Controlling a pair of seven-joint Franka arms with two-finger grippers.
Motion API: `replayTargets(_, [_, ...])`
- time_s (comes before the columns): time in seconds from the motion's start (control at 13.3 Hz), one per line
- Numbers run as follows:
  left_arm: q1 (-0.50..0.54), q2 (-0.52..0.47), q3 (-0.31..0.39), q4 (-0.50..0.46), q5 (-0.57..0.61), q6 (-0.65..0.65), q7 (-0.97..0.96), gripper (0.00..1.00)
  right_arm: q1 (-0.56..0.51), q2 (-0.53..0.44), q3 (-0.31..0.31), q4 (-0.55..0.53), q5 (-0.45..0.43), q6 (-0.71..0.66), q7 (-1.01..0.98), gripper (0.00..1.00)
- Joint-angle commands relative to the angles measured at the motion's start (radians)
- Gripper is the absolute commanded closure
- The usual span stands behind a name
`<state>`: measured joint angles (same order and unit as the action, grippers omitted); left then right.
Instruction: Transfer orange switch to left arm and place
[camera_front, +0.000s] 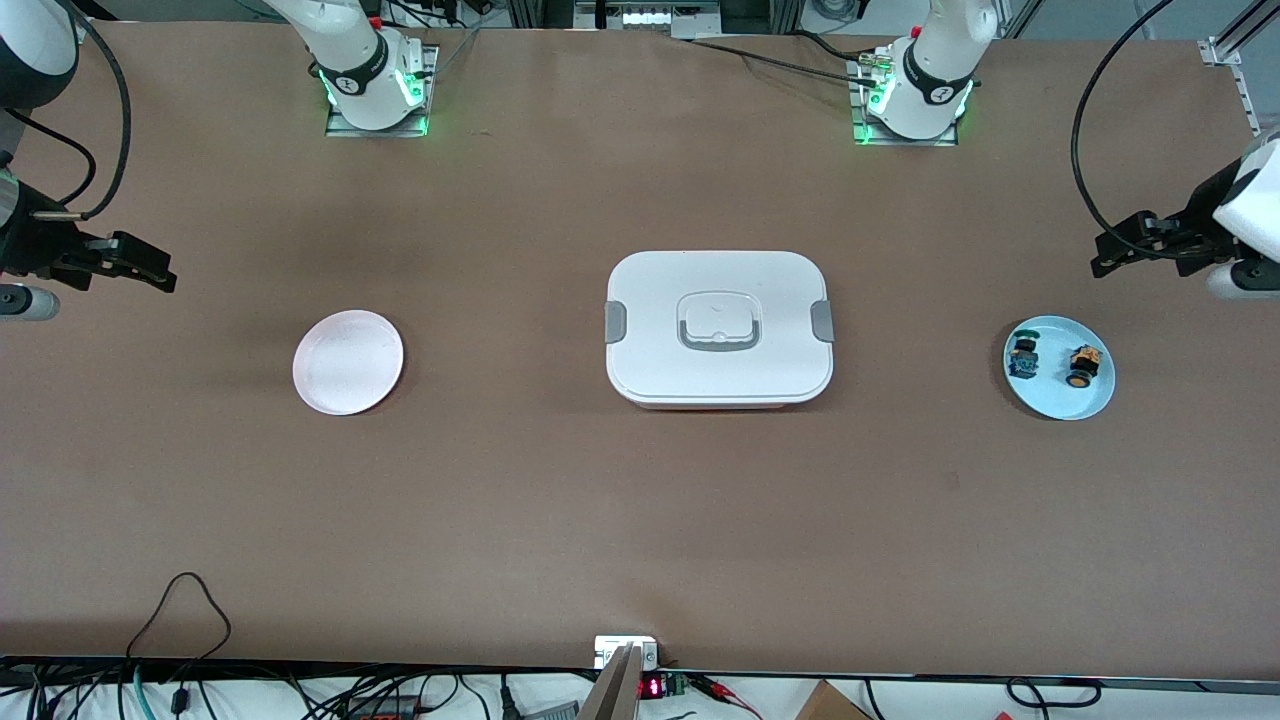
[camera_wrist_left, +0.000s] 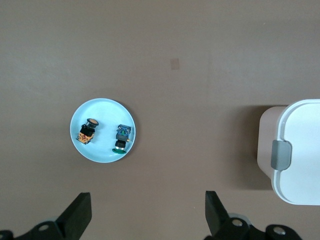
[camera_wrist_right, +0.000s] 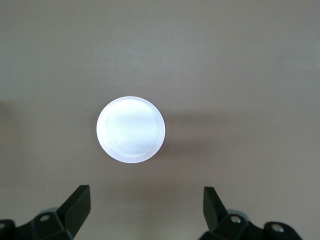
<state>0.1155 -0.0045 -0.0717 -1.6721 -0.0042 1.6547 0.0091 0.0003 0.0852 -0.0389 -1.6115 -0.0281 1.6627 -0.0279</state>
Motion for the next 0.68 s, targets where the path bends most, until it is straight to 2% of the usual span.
replayTargets(0.0, [0.001, 0.026, 0.006, 0.077, -0.003, -0.047, 0.018, 0.0, -0.009, -0.01, 0.01, 0.007, 0.016, -0.018, -0.003, 0.0])
replayTargets(0.6, [-0.004, 0.031, 0.003, 0.08, -0.003, -0.075, 0.017, 0.0, -0.008, -0.015, 0.01, 0.025, 0.011, -0.046, -0.003, 0.0])
